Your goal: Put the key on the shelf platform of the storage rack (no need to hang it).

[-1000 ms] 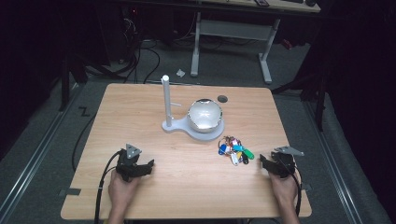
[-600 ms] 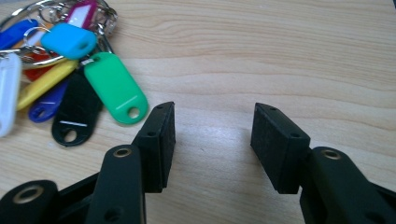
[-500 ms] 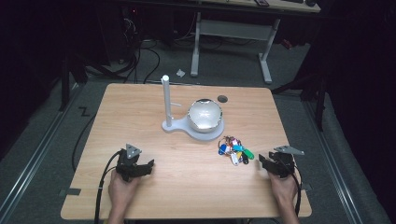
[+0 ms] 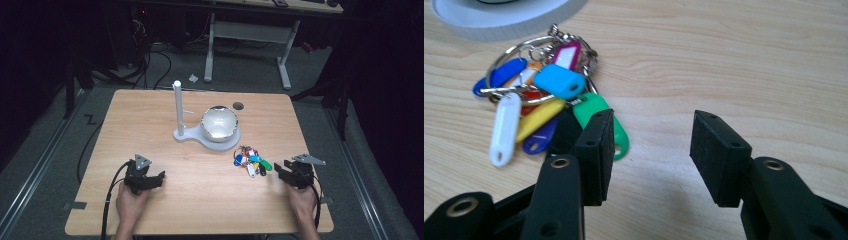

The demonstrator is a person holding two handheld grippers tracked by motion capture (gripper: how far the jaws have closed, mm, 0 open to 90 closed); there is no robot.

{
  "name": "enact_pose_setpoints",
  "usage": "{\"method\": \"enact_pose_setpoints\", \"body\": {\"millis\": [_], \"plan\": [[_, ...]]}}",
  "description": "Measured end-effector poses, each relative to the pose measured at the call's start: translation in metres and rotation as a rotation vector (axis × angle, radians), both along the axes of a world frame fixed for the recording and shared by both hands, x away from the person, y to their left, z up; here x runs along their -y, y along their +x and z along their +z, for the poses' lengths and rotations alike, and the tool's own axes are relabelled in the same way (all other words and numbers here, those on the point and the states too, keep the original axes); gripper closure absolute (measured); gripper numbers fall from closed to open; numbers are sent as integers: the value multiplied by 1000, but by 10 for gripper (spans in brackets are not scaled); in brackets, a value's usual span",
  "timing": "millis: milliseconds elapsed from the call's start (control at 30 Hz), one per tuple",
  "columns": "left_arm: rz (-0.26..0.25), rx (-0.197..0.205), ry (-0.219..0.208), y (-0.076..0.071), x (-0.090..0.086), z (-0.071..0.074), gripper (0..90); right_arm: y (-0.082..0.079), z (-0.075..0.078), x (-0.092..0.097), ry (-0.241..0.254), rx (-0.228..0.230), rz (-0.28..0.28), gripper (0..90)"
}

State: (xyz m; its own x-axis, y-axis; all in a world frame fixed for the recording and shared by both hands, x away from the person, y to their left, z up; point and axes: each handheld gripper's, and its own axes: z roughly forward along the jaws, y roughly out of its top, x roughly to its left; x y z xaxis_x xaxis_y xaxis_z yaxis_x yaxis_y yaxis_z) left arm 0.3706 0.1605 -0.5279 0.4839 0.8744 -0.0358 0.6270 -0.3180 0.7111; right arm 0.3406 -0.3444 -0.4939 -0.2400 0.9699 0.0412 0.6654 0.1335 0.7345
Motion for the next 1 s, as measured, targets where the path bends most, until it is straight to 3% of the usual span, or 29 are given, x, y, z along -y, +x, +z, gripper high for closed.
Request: {"method": "enact_pose_setpoints", "body": {"millis": [1000], "plan": [[0, -1, 1, 0, 0, 0, 219, 25, 14, -42, -12, 11, 126, 538]]}}
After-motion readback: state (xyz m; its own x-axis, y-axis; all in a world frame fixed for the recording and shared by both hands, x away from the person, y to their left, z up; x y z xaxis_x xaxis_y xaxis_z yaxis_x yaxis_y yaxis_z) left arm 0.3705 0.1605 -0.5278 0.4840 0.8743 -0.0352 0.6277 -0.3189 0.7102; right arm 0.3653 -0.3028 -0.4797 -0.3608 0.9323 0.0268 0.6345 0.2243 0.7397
